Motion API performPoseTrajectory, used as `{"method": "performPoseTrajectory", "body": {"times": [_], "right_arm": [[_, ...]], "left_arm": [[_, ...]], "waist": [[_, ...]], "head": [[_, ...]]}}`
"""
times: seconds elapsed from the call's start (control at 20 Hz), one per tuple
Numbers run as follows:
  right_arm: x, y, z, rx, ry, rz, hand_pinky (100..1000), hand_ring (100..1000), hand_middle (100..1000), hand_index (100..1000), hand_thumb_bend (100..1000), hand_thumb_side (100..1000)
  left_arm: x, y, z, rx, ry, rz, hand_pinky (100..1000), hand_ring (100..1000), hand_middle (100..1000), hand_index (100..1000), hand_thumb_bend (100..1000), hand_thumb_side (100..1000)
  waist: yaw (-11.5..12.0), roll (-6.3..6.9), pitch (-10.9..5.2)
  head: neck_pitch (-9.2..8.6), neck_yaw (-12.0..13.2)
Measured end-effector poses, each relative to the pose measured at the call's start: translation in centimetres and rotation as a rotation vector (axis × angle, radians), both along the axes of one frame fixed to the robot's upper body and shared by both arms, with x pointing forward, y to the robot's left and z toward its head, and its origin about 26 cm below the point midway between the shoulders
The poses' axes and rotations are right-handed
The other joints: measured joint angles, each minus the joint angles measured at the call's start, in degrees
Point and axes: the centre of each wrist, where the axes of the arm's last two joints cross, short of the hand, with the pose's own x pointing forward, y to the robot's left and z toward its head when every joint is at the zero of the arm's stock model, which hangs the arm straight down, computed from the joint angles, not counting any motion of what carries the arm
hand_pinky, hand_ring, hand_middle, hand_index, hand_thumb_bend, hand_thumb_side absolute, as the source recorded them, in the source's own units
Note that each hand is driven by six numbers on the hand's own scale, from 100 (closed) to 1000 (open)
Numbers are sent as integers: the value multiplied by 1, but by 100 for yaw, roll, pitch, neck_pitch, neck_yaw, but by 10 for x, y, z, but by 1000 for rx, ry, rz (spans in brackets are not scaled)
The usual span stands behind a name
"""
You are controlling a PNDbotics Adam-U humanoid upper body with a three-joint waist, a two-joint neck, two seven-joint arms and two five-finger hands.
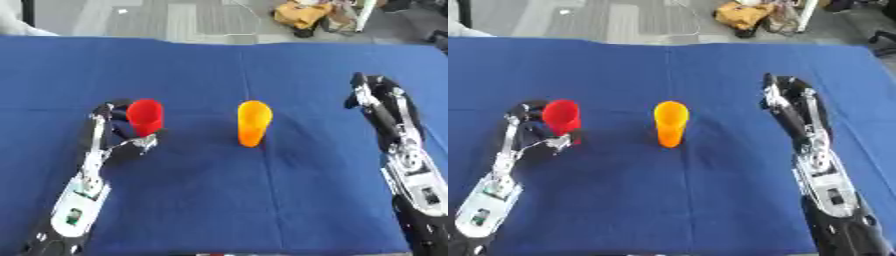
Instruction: Pour the contents of one cup into another cup.
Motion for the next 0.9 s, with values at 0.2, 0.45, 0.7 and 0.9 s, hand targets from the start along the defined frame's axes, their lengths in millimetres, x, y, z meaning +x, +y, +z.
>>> {"method": "performPoseTrajectory", "body": {"times": [0.2,0.45,0.7,0.9], "right_arm": [[0,0,0,-1,1,2,483,460,406,595,211,521],[-1,0,-1,-1,4,2,483,461,406,595,211,520],[-1,0,-1,-2,5,3,483,461,406,595,211,521],[-1,0,-1,-2,6,4,484,462,406,595,211,521]], "left_arm": [[4,-1,1,8,4,-2,407,632,669,789,864,400],[8,-2,1,19,21,-12,408,631,667,790,862,404],[10,-3,-1,31,35,-28,406,630,665,789,863,404],[11,-3,-2,36,35,-38,405,629,663,788,866,404]], "waist": [[-16,1,0],[-23,2,0],[-31,4,0],[-33,5,0]], "head": [[0,2],[0,5],[0,7],[0,7]]}}
